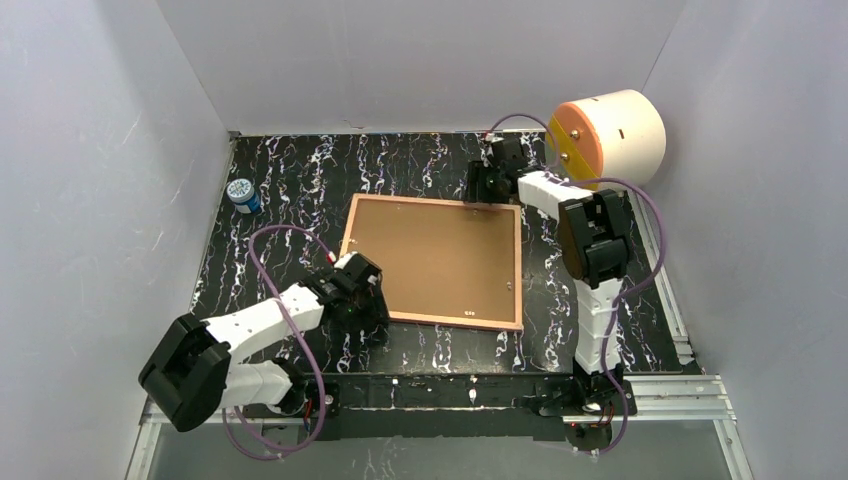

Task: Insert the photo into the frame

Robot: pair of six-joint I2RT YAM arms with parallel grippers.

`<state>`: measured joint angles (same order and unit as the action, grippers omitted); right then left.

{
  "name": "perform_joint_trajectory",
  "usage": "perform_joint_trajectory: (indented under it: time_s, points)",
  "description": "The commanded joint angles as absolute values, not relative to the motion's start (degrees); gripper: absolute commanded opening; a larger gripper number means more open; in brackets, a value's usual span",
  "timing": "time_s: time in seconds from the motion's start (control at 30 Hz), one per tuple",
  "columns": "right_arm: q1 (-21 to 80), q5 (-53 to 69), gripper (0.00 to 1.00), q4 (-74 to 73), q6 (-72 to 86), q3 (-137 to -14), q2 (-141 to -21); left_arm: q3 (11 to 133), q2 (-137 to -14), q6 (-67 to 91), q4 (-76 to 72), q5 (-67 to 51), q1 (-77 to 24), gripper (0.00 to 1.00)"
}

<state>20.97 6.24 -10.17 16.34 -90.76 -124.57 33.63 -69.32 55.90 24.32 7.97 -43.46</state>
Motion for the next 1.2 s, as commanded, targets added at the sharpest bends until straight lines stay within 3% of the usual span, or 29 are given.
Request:
perform_joint_trajectory:
  time_s: [0.0,0.33,0.83,1.17]
  points:
    - [21.10,10.49,0.67,-18.50,18.64,-82.38,-118.58,35.29,-72.13,51.10,20.90,11.49,-35.58,0.58]
    - [21.17,5.83,0.62,-17.31,24.92,-66.77,-106.08,40.15,-79.28,47.61,16.37,8.39,-29.49,0.55]
    - [21.18,11.65,0.52,-16.91,33.53,-47.11,-85.79,48.10,-90.04,42.57,10.59,2.28,-25.69,0.50]
    - [21.28,1.19,0.66,-14.67,37.71,-49.47,-78.44,45.65,-81.54,44.04,14.04,9.44,-23.97,0.51]
